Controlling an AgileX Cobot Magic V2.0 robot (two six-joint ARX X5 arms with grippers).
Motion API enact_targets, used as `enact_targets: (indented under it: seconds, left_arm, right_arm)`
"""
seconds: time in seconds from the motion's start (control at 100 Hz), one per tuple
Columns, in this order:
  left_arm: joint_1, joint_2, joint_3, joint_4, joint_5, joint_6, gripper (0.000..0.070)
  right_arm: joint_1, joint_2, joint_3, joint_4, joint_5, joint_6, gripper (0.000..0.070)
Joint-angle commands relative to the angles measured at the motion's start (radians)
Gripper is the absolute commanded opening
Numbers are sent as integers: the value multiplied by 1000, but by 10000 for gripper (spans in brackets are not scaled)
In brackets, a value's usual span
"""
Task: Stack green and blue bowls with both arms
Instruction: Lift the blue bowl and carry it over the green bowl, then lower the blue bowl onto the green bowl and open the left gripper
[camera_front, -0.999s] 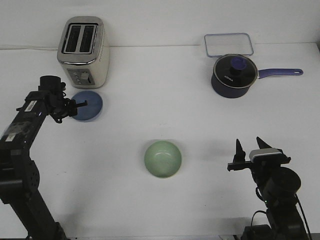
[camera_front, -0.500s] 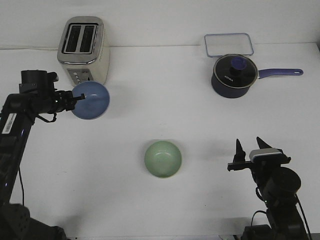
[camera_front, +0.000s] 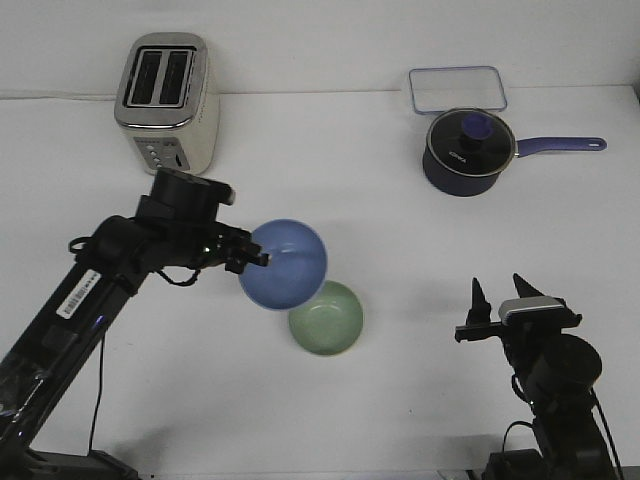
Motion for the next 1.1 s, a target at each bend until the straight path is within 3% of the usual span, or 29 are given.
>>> enact_targets:
  seconds: [0.0, 0.49, 0.54, 0.65, 0.71, 0.79, 1.089]
  left_arm:
    - [-38, 51, -5, 3, 1, -8, 8]
    - [-154, 259, -35, 45, 2, -18, 25]
    - [-158, 261, -35, 47, 2, -18, 91]
    - [-161, 261, -35, 50, 2, -18, 370]
    - [-161, 261, -35, 47, 2, -18, 470]
    - [-161, 261, -35, 47, 6, -13, 518]
    - [-78, 146, -35, 89, 2, 18, 515]
  right_arm:
    - [2, 0, 11, 12, 0, 7, 448]
    - [2, 0, 11, 12, 0, 7, 448]
    - [2, 0, 11, 12, 0, 7, 448]
    - [2, 0, 11, 12, 0, 7, 448]
    - [2, 0, 11, 12, 0, 7, 448]
    - [2, 0, 11, 13, 0, 7, 448]
    - [2, 0, 11, 13, 0, 7, 448]
